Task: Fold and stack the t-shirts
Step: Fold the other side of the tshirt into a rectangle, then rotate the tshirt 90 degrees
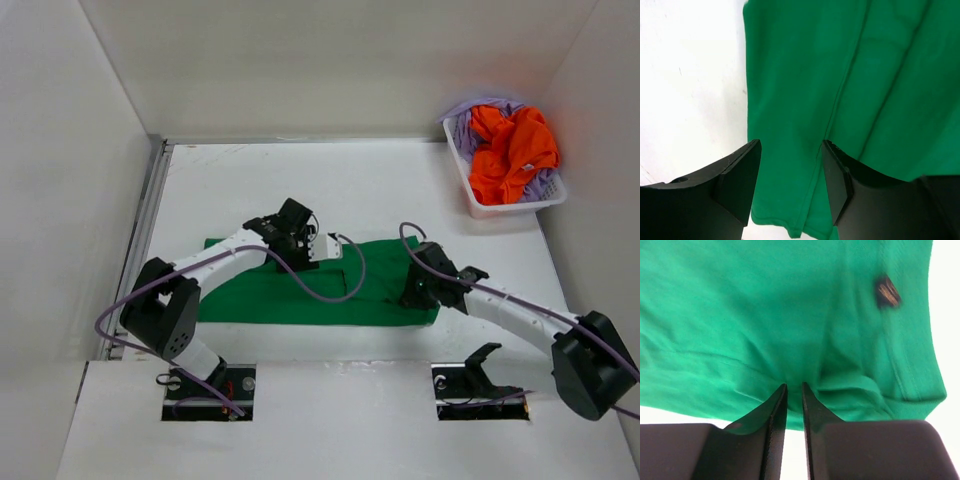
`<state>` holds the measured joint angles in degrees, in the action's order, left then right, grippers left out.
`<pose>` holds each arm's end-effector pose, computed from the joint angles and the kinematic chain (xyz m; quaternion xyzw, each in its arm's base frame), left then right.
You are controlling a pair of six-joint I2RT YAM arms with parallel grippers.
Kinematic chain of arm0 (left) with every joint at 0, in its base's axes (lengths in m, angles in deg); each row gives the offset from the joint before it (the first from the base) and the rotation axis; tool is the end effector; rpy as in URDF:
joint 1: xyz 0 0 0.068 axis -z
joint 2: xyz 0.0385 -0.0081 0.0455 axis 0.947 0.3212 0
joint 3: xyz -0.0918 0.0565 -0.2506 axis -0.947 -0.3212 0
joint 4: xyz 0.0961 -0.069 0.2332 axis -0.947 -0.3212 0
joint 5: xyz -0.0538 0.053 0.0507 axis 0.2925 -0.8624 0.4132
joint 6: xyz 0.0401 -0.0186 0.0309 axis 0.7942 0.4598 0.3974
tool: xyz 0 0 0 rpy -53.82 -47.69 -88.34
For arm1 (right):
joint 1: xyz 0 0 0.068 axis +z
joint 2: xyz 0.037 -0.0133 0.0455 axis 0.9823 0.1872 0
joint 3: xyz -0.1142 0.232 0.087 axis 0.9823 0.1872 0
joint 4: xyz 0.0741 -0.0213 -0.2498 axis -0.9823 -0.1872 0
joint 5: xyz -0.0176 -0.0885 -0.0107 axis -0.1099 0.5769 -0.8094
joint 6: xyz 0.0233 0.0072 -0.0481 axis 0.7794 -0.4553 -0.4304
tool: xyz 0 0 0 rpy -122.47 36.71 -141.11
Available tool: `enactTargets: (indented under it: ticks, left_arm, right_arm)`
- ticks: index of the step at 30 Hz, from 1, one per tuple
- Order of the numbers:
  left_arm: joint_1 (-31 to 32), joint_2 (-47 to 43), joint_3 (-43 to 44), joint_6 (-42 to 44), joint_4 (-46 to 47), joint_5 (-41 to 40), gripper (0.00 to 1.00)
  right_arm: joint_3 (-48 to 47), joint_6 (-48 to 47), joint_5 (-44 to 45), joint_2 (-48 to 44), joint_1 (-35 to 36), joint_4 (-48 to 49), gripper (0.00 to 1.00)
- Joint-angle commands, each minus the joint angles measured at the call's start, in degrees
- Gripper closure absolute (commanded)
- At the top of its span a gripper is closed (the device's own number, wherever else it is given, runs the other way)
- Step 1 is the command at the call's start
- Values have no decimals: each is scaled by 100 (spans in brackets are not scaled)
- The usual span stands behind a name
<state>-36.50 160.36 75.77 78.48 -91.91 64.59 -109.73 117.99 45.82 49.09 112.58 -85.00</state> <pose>0.2516 -0.1750 0.2067 0.6645 0.7073 0.0313 0.2391 0.1775 0.1148 0.1715 0.0892 0.9622 0.1391 0.2164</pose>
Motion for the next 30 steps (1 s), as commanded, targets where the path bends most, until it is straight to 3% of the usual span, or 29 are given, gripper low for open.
enactTargets:
  ticks: [1,8,16,22,30]
  left_arm:
    - [140,61,326,-172,46,59,50]
    - [-228,-61,204,-93,37,-56,50]
    - [-1949,-343,-209,355,107,-196,48]
    - [-3347,112,52,260,862,-293,44]
    - [-3964,1062,643,-259,1215,-355,43]
  right_arm:
    - [271,366,31,-373,34,-194,77]
    - [421,473,93,-1269,-194,-265,65]
    - [-176,-291,338,-990,-976,-230,57]
    - [-1080,-1153,471,194,-1837,639,38]
    - [-2215,-1523,409,2103,-1961,913,37]
